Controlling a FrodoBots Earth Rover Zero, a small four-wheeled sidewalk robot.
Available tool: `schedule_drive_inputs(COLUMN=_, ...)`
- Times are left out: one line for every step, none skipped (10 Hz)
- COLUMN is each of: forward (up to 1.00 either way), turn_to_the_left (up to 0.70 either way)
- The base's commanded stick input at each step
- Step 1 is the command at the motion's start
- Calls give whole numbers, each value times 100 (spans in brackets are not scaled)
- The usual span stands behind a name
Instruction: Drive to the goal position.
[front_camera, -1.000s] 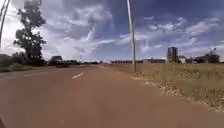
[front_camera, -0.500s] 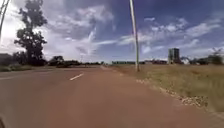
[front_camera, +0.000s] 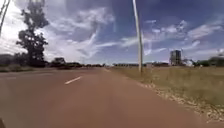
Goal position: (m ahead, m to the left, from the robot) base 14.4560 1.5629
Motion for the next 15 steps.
schedule_drive_inputs(forward=100, turn_to_the_left=0)
schedule_drive_inputs(forward=100, turn_to_the_left=0)
schedule_drive_inputs(forward=100, turn_to_the_left=0)
schedule_drive_inputs(forward=100, turn_to_the_left=0)
schedule_drive_inputs(forward=100, turn_to_the_left=0)
schedule_drive_inputs(forward=100, turn_to_the_left=0)
schedule_drive_inputs(forward=100, turn_to_the_left=0)
schedule_drive_inputs(forward=100, turn_to_the_left=0)
schedule_drive_inputs(forward=100, turn_to_the_left=0)
schedule_drive_inputs(forward=100, turn_to_the_left=0)
schedule_drive_inputs(forward=100, turn_to_the_left=0)
schedule_drive_inputs(forward=100, turn_to_the_left=0)
schedule_drive_inputs(forward=100, turn_to_the_left=0)
schedule_drive_inputs(forward=100, turn_to_the_left=0)
schedule_drive_inputs(forward=100, turn_to_the_left=0)
